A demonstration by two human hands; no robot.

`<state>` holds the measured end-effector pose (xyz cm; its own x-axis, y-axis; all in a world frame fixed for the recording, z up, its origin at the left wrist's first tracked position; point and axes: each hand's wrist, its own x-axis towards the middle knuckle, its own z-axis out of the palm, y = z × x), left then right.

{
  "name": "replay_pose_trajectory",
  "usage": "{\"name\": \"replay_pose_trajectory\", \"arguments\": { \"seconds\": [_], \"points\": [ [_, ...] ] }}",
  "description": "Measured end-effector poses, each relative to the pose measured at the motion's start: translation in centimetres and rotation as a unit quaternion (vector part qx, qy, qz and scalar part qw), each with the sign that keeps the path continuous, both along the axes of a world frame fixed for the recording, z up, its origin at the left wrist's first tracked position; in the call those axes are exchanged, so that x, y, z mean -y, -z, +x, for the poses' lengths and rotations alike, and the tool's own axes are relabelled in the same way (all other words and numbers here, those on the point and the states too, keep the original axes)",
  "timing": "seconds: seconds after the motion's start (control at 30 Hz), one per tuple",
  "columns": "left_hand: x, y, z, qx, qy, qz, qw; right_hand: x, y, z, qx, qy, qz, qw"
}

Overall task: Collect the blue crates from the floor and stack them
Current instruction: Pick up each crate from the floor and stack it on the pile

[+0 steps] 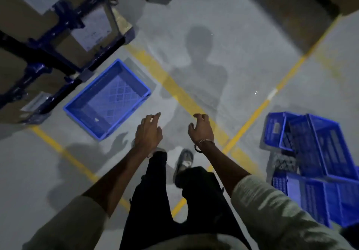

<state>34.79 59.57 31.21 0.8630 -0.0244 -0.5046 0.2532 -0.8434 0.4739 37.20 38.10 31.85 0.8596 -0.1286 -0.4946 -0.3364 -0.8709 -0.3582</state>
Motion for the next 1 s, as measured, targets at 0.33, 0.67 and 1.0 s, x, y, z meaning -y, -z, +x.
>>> {"name": "replay_pose_trajectory", "arguments": {
  "seconds": [0.33,0.67,1.0],
  "points": [
    [13.3,-8.5,-8.7,0.043,0.212,-0.003,0.976,16.9,-7.5,-16.7,0.036,0.181,0.037,0.982],
    [35.7,-12.2,-22.4,0.037,0.405,0.0,0.914,35.9,-11.5,-41.9,0.093,0.421,0.045,0.901],
    [53.9,-14.1,-27.3,0.025,0.473,-0.021,0.88,48.8,-13.3,-54.3,0.141,0.633,0.063,0.759]
  ]
}}
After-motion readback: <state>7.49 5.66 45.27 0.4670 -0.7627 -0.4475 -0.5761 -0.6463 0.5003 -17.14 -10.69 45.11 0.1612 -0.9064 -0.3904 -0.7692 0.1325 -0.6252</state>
